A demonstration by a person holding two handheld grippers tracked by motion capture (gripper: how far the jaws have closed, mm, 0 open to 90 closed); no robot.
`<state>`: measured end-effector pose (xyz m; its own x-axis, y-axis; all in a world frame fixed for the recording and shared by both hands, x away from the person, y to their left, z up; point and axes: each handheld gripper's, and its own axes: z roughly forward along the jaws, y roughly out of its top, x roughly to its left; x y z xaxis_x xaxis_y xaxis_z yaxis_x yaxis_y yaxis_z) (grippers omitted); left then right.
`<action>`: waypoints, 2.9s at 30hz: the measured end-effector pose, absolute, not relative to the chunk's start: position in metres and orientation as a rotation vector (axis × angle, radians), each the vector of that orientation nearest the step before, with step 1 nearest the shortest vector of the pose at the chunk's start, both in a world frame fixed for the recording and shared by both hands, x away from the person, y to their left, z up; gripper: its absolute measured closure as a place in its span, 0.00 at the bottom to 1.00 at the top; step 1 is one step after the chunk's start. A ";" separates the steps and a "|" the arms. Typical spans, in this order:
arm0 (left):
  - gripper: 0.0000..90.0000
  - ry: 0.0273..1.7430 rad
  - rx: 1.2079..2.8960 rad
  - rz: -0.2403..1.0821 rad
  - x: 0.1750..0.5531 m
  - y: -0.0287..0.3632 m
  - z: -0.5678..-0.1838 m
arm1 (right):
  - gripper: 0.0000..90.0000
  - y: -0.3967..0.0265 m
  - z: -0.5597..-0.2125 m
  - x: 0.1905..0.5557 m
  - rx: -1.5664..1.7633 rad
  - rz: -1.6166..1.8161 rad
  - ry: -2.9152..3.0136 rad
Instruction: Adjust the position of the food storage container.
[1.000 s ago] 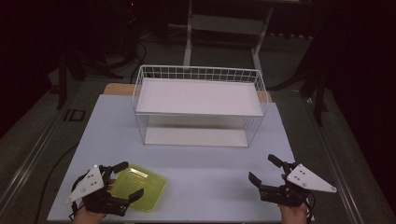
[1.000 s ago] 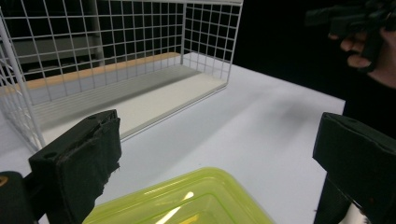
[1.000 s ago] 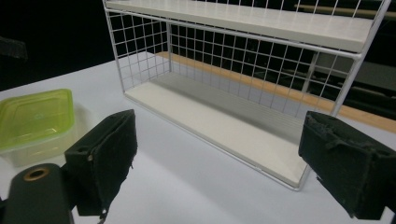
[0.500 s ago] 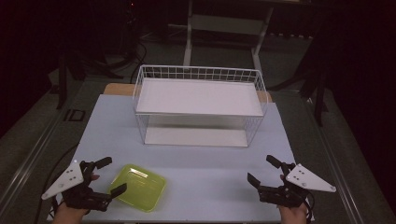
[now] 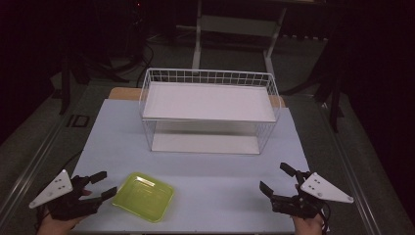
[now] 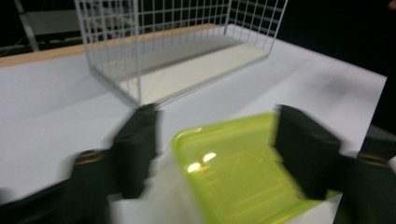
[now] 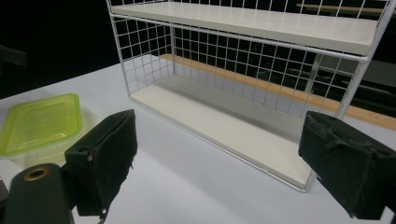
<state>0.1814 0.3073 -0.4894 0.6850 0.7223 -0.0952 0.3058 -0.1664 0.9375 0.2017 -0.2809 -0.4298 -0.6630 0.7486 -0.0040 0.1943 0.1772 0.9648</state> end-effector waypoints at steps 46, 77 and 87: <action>1.00 0.759 2.144 0.139 0.206 0.242 -0.541 | 0.13 -0.280 -0.434 0.204 0.894 1.505 2.016; 1.00 0.676 2.172 0.021 0.213 0.198 -0.542 | 0.13 -0.281 -0.435 0.204 0.898 1.509 2.023; 1.00 0.594 2.181 -0.021 0.229 0.160 -0.542 | 0.13 -0.282 -0.437 0.205 0.896 1.510 2.032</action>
<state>0.2294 0.1598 -0.5418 0.8870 0.4073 -0.2175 0.4218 -0.5232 0.7405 0.2051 -0.2816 -0.4374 -0.6867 0.7266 0.0226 0.2315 0.1891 0.9543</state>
